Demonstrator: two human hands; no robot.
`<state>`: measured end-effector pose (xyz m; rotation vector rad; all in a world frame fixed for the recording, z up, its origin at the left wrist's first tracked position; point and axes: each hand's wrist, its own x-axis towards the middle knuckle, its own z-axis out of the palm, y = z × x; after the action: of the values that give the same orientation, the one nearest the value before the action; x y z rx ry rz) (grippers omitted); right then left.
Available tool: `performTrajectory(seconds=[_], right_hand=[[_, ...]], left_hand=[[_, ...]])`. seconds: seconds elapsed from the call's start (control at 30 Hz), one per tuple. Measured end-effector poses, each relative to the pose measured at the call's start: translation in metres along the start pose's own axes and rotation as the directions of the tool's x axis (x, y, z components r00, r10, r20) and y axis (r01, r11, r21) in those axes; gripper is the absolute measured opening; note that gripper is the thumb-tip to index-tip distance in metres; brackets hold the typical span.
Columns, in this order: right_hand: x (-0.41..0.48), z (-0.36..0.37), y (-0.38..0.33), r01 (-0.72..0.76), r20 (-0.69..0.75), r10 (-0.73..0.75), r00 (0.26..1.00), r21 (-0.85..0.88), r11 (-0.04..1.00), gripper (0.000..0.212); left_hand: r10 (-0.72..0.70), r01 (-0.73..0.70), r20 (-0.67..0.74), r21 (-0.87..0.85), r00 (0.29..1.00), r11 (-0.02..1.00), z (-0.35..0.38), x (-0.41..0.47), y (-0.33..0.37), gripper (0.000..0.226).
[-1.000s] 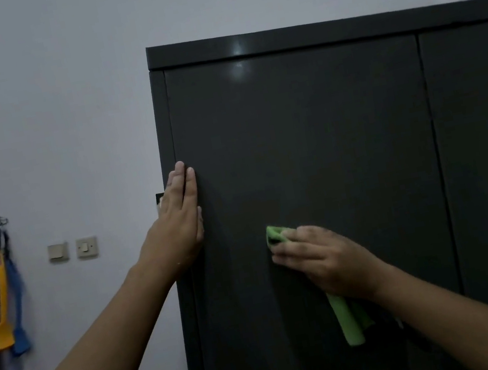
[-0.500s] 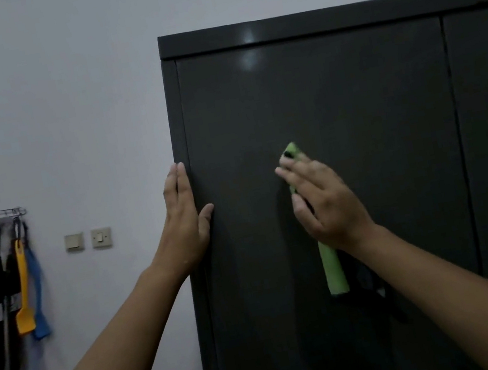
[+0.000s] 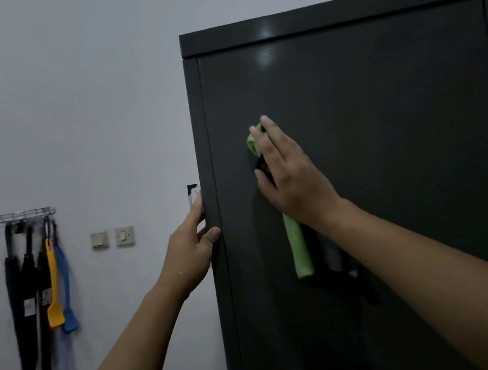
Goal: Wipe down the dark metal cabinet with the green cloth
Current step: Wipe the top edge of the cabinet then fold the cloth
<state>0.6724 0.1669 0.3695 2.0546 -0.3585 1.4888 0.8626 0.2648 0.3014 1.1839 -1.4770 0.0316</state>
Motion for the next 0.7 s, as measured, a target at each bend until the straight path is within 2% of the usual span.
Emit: performTrajectory(seconds=[0.1, 0.23, 0.4, 0.5, 0.7], right_hand=[[0.035, 0.011, -0.011, 0.026, 0.049, -0.025, 0.998, -0.016, 1.000, 0.058], [0.049, 0.018, -0.014, 0.167, 0.157, -0.163, 0.974, -0.013, 0.986, 0.053], [0.039, 0.015, -0.010, 0.421, 0.343, -0.423, 0.838, 0.087, 0.903, 0.041], [0.028, 0.010, -0.012, 0.442, 0.436, -0.453, 0.777, 0.135, 0.887, 0.038], [-0.022, 0.011, -0.022, 0.465, 0.528, -0.485, 0.697, 0.183, 0.866, 0.038]], left_hand=[[-0.036, 0.037, 0.030, -0.024, 0.999, 0.999, -0.004, -0.004, -0.006, 0.069], [-0.072, 0.075, 0.072, -0.043, 0.995, 0.996, -0.004, -0.011, -0.020, 0.067], [-0.077, 0.080, 0.050, -0.054, 0.996, 0.995, -0.001, -0.014, -0.024, 0.062], [-0.068, 0.070, 0.061, -0.039, 0.996, 0.997, -0.002, -0.015, -0.025, 0.060], [-0.109, 0.112, 0.114, -0.024, 0.988, 0.993, -0.002, -0.030, -0.037, 0.066]])
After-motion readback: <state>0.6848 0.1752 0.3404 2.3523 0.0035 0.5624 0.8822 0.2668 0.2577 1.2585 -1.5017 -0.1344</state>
